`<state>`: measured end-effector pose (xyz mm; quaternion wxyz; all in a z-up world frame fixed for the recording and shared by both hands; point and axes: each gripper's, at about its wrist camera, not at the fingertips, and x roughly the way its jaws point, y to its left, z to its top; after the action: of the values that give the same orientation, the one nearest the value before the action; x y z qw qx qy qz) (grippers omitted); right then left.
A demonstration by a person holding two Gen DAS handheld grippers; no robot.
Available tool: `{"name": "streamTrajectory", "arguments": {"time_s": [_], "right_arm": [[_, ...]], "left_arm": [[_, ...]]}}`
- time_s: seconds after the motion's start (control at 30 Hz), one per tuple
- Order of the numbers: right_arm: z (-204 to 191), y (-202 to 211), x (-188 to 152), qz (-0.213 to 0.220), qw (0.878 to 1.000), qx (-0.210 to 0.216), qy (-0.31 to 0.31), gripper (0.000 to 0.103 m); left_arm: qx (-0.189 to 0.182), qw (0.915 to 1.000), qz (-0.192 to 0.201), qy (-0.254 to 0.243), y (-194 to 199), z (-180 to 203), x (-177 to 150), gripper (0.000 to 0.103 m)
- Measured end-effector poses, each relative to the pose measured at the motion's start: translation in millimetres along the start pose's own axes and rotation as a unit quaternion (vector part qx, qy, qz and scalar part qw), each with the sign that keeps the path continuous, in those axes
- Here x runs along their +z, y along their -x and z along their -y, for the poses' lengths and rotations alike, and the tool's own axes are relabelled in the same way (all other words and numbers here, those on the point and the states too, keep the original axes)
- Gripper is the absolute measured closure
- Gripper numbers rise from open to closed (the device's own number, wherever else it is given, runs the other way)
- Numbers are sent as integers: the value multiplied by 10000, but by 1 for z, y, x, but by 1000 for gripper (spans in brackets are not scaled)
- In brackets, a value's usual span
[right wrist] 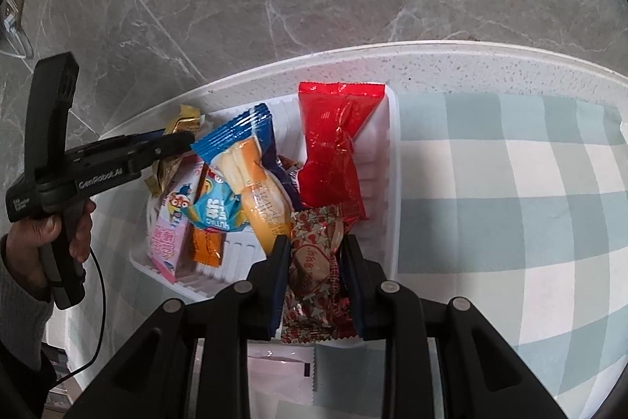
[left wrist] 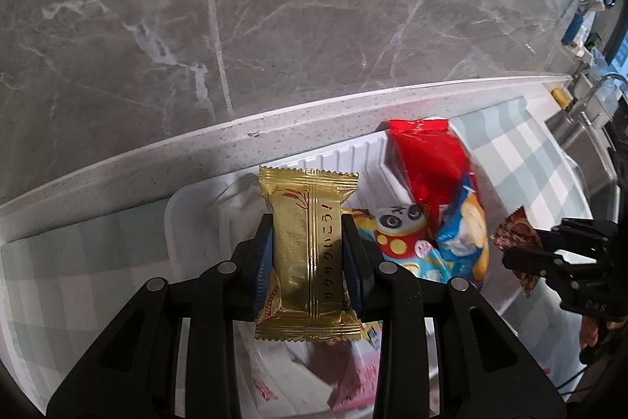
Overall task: Organize snacks
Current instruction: 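Open both tools to drop the packets into the tray and withdraw, then move left tool to the black bag while right tool moves to green packet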
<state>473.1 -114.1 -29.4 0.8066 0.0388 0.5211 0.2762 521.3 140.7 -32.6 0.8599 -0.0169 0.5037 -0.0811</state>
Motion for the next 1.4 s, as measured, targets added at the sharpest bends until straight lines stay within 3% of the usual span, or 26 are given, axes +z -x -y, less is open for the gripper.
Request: {"name": "streamTrajectory", "arguments": {"time_s": [0.1, 0.2, 0.57, 0.83, 1.03, 1.27, 1.4], "right_arm": [[-2, 0, 0, -4, 10000, -33, 41, 72], [-3, 3, -2, 44, 10000, -38, 81, 71], [-12, 41, -5, 446, 9979, -159, 444, 66], [-44, 57, -37, 311, 9878, -255, 1501, 61], [-51, 56, -67, 39, 9844, -233, 1743, 61], [-56, 62, -97, -34, 9854, -132, 1697, 61], [-58, 68, -111, -44, 9859, -93, 1670, 61]], "left_arm": [[30, 10000, -31, 32, -8, 1, 0, 72], [23, 9999, 67, 89, -5, 1, -1, 55], [2, 9982, 468, 364, 42, -1, -22, 55], [-69, 9973, 555, 480, 81, 10, -69, 54], [-318, 9984, 251, 403, 107, 39, -130, 53], [-644, 9952, -686, 264, 113, 95, -224, 52], [-815, 9913, -923, 474, 120, 111, -260, 52]]}}
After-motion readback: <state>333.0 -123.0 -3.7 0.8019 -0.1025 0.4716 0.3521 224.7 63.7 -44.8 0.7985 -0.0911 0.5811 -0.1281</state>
